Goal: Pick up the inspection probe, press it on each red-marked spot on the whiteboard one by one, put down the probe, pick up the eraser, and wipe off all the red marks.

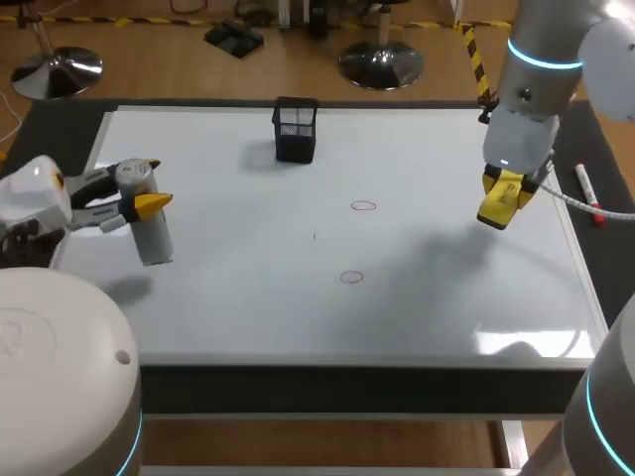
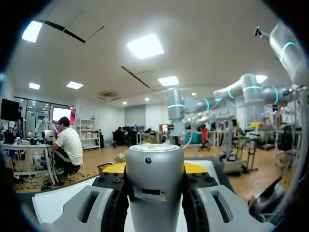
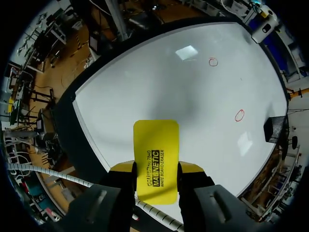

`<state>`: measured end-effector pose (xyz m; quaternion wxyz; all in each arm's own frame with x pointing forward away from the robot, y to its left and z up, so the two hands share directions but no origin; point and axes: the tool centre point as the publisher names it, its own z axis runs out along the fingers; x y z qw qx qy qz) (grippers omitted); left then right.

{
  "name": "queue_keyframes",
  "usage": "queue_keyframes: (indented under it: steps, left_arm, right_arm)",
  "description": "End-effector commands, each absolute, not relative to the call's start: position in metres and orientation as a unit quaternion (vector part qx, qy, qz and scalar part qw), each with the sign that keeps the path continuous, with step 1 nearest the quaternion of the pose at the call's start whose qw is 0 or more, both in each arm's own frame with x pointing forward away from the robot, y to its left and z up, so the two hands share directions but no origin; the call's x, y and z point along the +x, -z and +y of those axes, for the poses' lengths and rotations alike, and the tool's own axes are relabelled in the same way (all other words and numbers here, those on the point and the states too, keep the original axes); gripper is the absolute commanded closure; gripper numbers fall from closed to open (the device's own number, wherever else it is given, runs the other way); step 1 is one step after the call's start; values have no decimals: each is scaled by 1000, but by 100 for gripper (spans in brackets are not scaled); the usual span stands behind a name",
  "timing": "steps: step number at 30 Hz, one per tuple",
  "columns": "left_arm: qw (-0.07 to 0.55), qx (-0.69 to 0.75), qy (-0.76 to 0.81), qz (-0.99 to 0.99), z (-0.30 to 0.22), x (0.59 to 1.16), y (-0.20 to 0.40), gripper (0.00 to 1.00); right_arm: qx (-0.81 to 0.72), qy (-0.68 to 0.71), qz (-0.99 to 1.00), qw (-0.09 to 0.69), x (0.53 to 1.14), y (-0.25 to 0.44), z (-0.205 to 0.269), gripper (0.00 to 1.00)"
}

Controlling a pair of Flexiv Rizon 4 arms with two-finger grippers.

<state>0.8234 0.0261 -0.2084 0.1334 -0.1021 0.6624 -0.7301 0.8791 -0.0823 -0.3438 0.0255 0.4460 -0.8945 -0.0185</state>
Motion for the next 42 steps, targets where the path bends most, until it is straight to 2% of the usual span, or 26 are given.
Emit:
queue_keyframes:
  steps: [1, 27, 42]
  left_arm:
    - [84, -52, 736, 669, 19, 852, 202, 100]
    - [-45, 62, 750, 657, -114, 913, 176, 100]
    - [-113, 118, 735, 658, -186, 911, 179, 100]
  right_arm:
    - [447, 17, -894, 26, 879, 343, -83, 100]
    - [447, 17, -894, 26, 879, 343, -83, 100]
    - [447, 17, -894, 26, 879, 343, -83, 100]
